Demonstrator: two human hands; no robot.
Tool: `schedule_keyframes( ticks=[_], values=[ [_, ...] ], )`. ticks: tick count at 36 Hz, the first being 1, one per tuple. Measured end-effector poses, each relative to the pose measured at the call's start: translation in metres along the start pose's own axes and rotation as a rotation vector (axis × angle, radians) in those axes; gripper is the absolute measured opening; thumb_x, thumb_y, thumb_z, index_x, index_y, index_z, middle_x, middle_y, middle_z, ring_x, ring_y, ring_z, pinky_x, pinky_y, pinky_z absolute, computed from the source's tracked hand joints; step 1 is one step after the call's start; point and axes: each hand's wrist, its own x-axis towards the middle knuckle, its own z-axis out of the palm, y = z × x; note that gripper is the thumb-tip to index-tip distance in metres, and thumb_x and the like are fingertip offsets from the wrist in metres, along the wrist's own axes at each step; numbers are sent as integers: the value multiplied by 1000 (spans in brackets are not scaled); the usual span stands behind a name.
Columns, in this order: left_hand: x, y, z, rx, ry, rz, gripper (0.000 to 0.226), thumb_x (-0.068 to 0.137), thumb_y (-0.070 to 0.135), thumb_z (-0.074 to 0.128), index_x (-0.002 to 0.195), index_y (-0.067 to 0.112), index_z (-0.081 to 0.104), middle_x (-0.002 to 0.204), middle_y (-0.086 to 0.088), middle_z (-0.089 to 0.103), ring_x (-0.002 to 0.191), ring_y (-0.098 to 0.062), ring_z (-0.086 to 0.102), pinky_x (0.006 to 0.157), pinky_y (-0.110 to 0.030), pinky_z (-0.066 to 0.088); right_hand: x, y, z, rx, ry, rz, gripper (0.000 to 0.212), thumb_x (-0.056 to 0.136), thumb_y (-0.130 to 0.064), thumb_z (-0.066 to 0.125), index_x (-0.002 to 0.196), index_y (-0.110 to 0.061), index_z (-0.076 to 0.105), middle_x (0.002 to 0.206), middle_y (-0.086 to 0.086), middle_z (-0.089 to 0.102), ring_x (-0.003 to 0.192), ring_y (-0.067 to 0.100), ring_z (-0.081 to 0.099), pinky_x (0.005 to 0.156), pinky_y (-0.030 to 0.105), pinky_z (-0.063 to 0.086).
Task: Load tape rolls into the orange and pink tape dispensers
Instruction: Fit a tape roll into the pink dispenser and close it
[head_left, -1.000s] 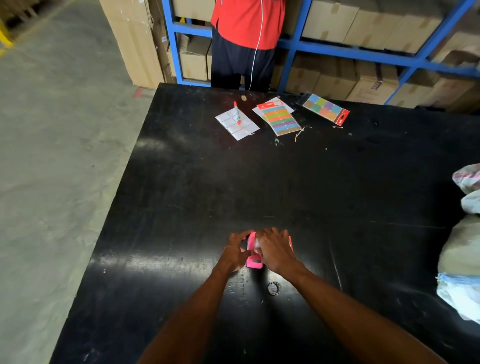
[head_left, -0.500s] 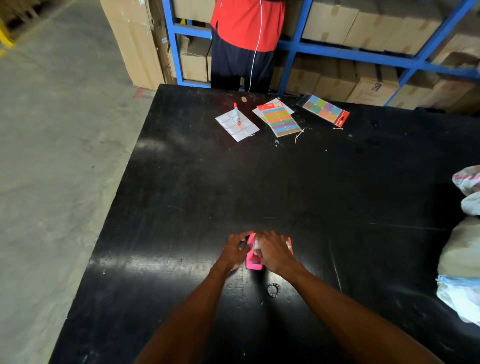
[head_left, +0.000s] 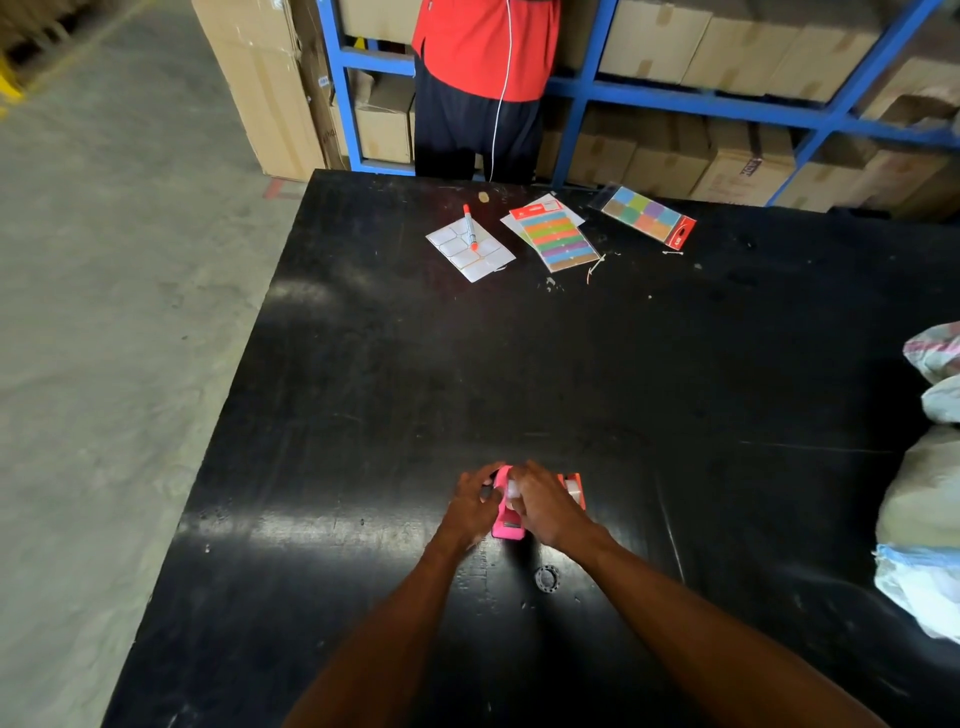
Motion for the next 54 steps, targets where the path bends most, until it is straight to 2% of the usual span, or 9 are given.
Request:
schedule_keyframes(
  ticks=[5,8,13,19,24,30,36,43,54],
  values=[
    [0,2,5,47,36,-10,37,100,24,49,137,28,52,125,-11,48,97,-13,55,81,-19,45,-1,3,2,3,-13,9,27,86,-11,67,113,-10,62,114,10,60,103,25,62,88,28,46],
    [-1,3,7,65,24,-14,37,99,28,50,135,31,51,126,-11,50,97,-14,56,87,-26,46,-2,5,1,1,-19,-6,30,85,-9,66,115,-11,62,115,10,58,103,25,61,89,31,47],
    [-1,3,11,59,37,-31,35,97,35,48,131,34,51,123,-11,51,114,-26,57,102,-41,49,-3,9,1,28,-5,-9,26,89,-11,63,115,-10,61,117,10,58,103,24,60,89,31,48],
    [-3,5,20,82,80,-89,38,81,54,38,118,47,46,117,-9,51,116,-29,52,100,-53,47,-7,16,2,38,8,6,31,92,-11,60,123,-14,57,118,8,57,102,23,61,89,36,53],
    [-10,17,21,180,87,-127,30,96,50,37,124,44,43,128,-6,49,121,-30,48,101,-53,42,-10,17,1,54,44,-7,26,94,-10,58,119,-15,61,115,8,58,102,23,61,88,31,49],
    [-10,20,17,197,57,-132,29,98,48,40,126,44,44,128,-6,50,121,-30,49,99,-53,43,-5,15,1,45,28,14,17,90,-11,58,105,-15,65,106,7,62,94,22,64,79,29,52],
    [-8,20,14,198,29,-135,29,97,47,41,126,45,43,127,-9,50,120,-33,50,100,-55,44,1,15,1,8,-1,32,8,88,-10,58,92,-14,64,98,11,66,83,22,66,74,37,57],
    [-8,30,14,264,-29,-150,37,101,38,33,138,42,38,138,-12,42,130,-38,39,106,-59,37,-1,14,-6,2,21,-36,27,78,-9,60,100,-22,69,103,7,67,95,23,64,82,36,54],
    [-6,26,13,279,-65,-111,37,102,38,30,138,40,37,135,-13,44,130,-36,41,108,-52,35,1,18,-4,-11,10,-18,20,88,-7,61,107,-11,68,111,13,62,101,28,64,86,39,53]
  ],
)
